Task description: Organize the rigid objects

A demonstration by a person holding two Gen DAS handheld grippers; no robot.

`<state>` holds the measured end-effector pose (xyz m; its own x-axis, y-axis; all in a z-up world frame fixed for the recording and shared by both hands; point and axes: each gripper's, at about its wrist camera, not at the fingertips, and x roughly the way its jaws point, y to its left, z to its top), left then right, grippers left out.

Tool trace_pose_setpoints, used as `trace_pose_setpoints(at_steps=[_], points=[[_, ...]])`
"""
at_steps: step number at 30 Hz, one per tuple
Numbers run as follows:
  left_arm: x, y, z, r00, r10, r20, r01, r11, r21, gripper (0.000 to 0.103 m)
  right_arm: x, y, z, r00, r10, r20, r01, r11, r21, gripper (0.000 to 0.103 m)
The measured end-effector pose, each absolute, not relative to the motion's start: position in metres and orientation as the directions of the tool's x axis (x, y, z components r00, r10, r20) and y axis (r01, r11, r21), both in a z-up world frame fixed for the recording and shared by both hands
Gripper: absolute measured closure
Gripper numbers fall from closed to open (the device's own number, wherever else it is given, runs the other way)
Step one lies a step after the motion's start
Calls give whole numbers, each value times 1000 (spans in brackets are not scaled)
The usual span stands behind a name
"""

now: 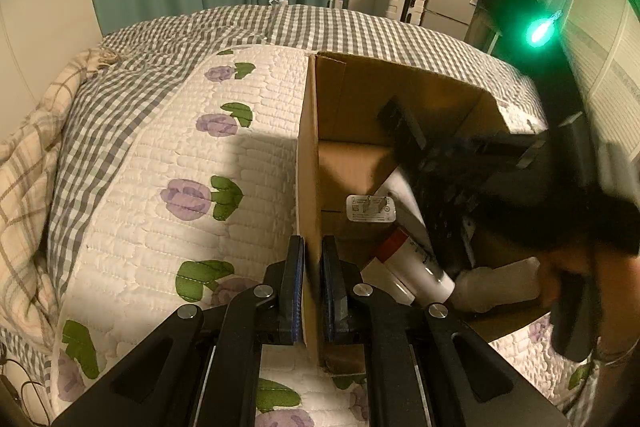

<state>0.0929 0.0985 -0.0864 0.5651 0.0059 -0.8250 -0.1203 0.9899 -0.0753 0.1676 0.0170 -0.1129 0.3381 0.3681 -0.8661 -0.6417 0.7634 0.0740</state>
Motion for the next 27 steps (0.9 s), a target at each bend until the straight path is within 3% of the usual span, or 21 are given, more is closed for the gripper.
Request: trace_pose_setpoints(at_steps=[11, 18, 21, 22, 23, 24, 27], points=[[94, 100, -86, 569, 9, -822, -120, 990, -72, 95, 146, 2, -113, 359, 306, -882, -644, 765, 3, 85], [93, 99, -86, 569, 19, -822, -122, 991, -61, 95, 140, -16, -114, 343, 309, -887, -614, 789, 38, 83], [92, 98, -85, 571, 19, -820, -119, 991, -60, 95, 138, -20, -113, 329, 320, -888, -612, 789, 58, 69], [91, 98, -85, 571, 25, -821, -121, 991, -54, 95, 135, -21, -110, 337, 324, -884, -615, 787, 54, 58], [90, 98, -84, 571, 27, -821, -122, 991, -52, 95, 132, -22, -108, 348, 317, -882, -614, 788, 41, 35], [88, 98, -82, 572, 26, -820, -122, 991, -54, 95, 129, -21, -104, 368, 303, -879, -606, 795, 20, 27], [79, 98, -70, 586, 28, -810, -122, 991, -54, 95, 121, -34, -85, 425, 299, -854, -573, 819, 2, 26]])
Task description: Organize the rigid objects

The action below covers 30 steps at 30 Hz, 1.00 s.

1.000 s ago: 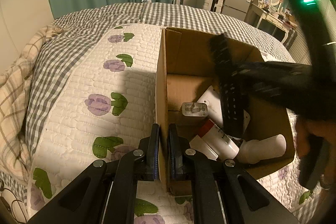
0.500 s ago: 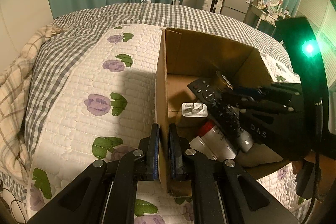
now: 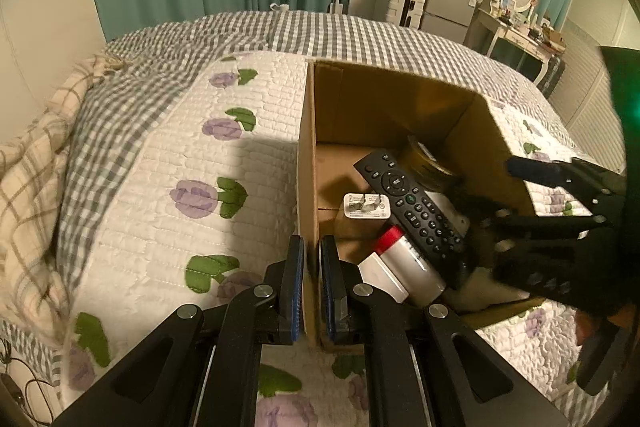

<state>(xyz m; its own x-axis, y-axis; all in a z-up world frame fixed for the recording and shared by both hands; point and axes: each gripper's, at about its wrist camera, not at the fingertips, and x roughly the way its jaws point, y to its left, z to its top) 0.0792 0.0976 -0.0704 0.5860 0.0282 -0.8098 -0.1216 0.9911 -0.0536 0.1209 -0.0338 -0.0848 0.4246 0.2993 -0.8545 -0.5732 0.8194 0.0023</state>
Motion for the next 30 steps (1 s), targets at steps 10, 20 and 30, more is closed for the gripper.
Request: trace_pose_setpoints(at_steps=[10, 20, 30], points=[[37, 68, 24, 746, 5, -665, -44, 998, -42, 90, 77, -108, 11, 624, 289, -726, -421, 907, -2, 21], [-14, 21, 72, 889, -51, -454, 35, 998, -43, 31, 0, -172, 86, 853, 174, -492, -234, 970, -62, 6], [-52, 16, 59, 946, 26, -323, -29, 1000, -4, 15, -42, -204, 72, 892, 211, -400, -231, 973, 0, 0]])
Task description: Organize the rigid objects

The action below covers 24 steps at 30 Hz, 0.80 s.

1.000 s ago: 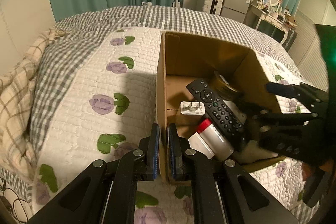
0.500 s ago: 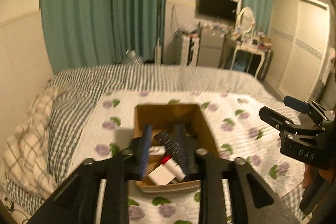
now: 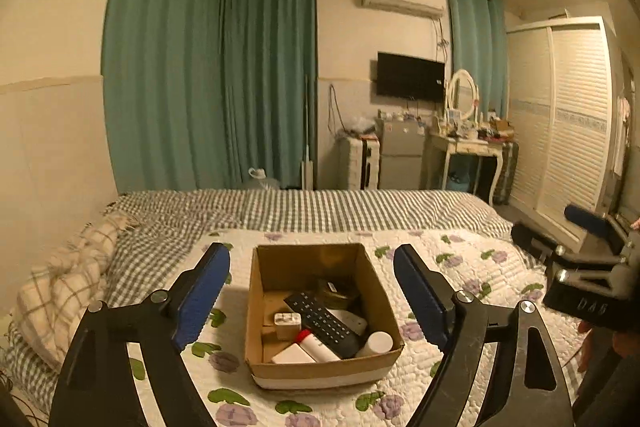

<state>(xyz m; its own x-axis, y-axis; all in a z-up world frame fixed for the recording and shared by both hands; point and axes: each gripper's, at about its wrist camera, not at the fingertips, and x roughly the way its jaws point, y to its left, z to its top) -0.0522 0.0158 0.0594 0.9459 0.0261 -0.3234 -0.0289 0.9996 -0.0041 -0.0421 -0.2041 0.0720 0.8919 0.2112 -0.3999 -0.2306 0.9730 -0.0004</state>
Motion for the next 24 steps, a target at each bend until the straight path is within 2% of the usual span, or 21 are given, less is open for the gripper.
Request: trace_pose_setpoints(at_steps=[10, 24], points=[[-55, 13, 54, 943, 47, -331, -40, 999, 27, 13, -46, -199, 56, 883, 210, -420, -234, 972, -5, 0], [-54, 17, 47, 935, 35, -353, -39, 999, -4, 13, -47, -196, 58, 889, 193, -415, -216, 976, -8, 0]])
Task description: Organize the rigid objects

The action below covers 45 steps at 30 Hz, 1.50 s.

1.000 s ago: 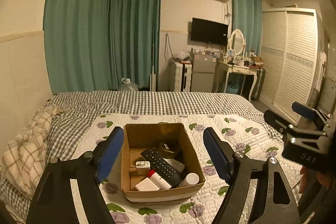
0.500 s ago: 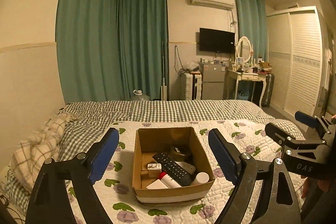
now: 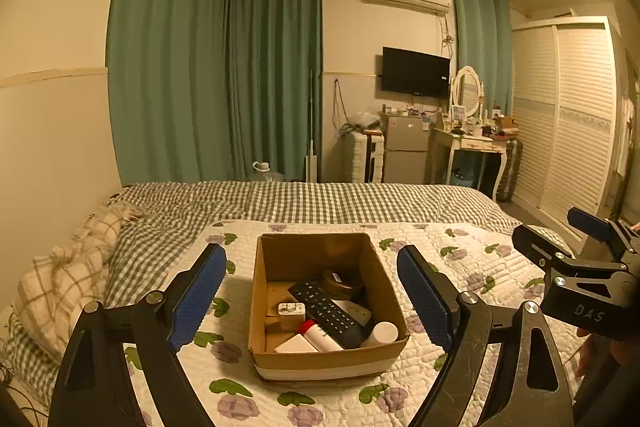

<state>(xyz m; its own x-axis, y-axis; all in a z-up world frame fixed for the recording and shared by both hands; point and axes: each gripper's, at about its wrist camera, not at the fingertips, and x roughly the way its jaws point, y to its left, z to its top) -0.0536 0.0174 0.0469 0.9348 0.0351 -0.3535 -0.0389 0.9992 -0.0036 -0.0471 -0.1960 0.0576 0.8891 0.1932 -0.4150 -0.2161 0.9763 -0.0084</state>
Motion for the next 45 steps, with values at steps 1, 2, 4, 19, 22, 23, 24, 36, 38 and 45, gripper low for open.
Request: trace_pose_setpoints(at_steps=[1, 2, 4, 19, 22, 23, 24, 36, 38, 45], points=[[-54, 17, 47, 935, 36, -352, -38, 999, 1, 13, -47, -195, 57, 888, 193, -417, -216, 976, -9, 0], [-54, 16, 47, 936, 36, -351, -36, 999, 6, 13, -47, -195, 57, 889, 192, -416, -215, 977, -8, 0], [-54, 16, 47, 935, 31, -352, -30, 1000, 9, 13, -47, -195, 57, 888, 194, -417, -216, 976, -4, 0], [-55, 12, 45, 933, 43, -356, -36, 999, 25, 13, -45, -194, 52, 883, 181, -434, -204, 979, -7, 0], [-55, 13, 46, 934, 45, -356, -38, 999, 27, 13, -45, -193, 52, 883, 182, -432, -204, 979, -6, 0], [-56, 12, 46, 934, 45, -356, -38, 999, 27, 13, -45, -193, 52, 883, 182, -432, -205, 979, -6, 0], [-55, 13, 46, 933, 45, -356, -38, 999, 26, 13, -45, -192, 52, 884, 182, -431, -206, 979, -7, 0], [-56, 11, 47, 932, 44, -361, -36, 999, 29, 13, -45, -192, 53, 883, 186, -430, -210, 978, -8, 0], [-56, 11, 47, 932, 42, -361, -35, 999, 27, 13, -45, -191, 54, 883, 187, -431, -211, 977, -8, 0], [-56, 10, 47, 930, 41, -364, -33, 999, 29, 13, -45, -190, 55, 882, 190, -432, -216, 976, -10, 0]])
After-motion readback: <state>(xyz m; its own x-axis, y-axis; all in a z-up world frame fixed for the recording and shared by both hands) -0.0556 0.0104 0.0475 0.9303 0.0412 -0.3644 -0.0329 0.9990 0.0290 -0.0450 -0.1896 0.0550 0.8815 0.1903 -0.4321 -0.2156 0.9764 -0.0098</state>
